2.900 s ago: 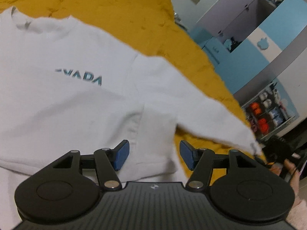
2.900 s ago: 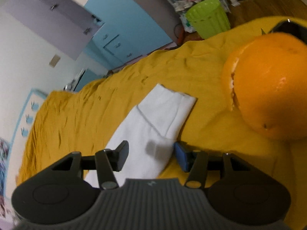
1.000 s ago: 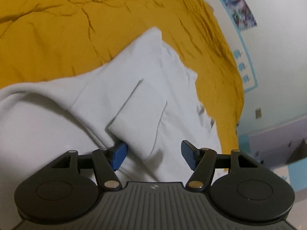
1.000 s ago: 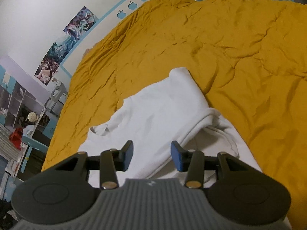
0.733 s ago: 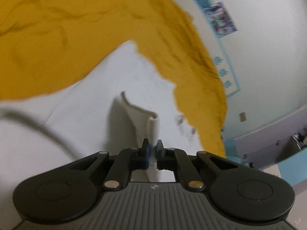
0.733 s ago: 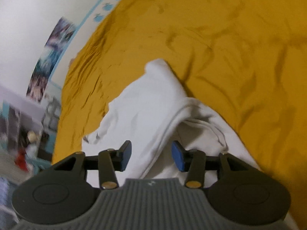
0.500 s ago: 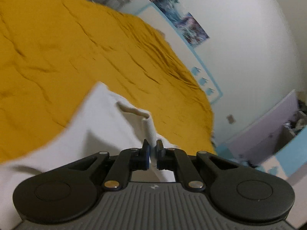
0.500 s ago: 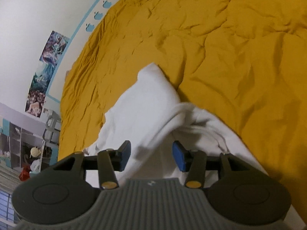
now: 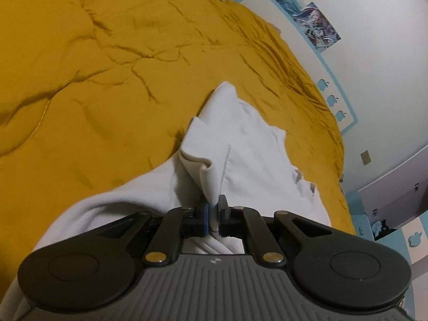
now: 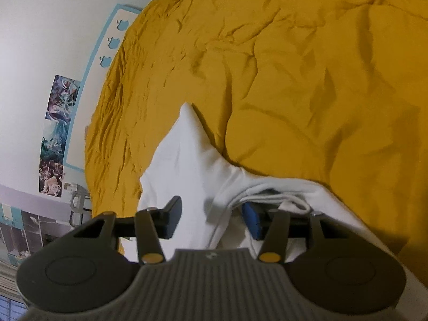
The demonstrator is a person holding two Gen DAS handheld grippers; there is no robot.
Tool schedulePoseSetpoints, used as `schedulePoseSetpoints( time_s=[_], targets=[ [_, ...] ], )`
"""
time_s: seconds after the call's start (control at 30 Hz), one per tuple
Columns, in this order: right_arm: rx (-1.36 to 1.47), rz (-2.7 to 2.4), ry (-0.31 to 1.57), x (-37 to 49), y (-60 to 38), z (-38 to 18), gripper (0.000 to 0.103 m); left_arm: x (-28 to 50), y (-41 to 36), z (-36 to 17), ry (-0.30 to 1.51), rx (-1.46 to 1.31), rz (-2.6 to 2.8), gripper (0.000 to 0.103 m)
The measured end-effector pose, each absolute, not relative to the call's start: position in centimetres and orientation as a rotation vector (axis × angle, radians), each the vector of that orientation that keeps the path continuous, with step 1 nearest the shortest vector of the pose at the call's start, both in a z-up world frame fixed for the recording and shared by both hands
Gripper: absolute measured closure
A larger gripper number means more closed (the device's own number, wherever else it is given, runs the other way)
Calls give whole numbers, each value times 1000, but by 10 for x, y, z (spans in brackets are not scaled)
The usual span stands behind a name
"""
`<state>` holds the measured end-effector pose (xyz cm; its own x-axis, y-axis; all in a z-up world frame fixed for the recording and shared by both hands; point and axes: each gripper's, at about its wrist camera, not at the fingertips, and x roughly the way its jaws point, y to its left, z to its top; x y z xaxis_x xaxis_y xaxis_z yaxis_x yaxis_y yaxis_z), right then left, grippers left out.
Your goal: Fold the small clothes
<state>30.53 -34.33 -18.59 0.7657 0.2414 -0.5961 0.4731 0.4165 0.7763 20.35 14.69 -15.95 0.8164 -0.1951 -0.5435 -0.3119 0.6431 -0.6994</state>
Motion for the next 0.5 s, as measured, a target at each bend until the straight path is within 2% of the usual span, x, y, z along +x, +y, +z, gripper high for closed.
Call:
schedulePoseSetpoints(
  time_s=[0.17, 0.3, 0.37, 0.43, 0.5],
  targets=[
    [1123, -205, 667, 289, -351, -173, 102, 186, 151, -140, 583, -883, 11, 97],
    [1119, -243, 718, 287, -360, -186, 102, 194, 142, -154, 685, -810, 42, 96],
    [1131, -245, 765, 286, -362, -192, 102, 194, 146, -165, 720, -846, 58, 92],
    [1120, -255, 759, 279, -363, -185, 97, 188, 150, -160, 725, -880, 66, 89],
    [1061, -278, 754, 270, -363, -170, 83, 179, 150, -146, 740, -871, 81, 87]
  ],
)
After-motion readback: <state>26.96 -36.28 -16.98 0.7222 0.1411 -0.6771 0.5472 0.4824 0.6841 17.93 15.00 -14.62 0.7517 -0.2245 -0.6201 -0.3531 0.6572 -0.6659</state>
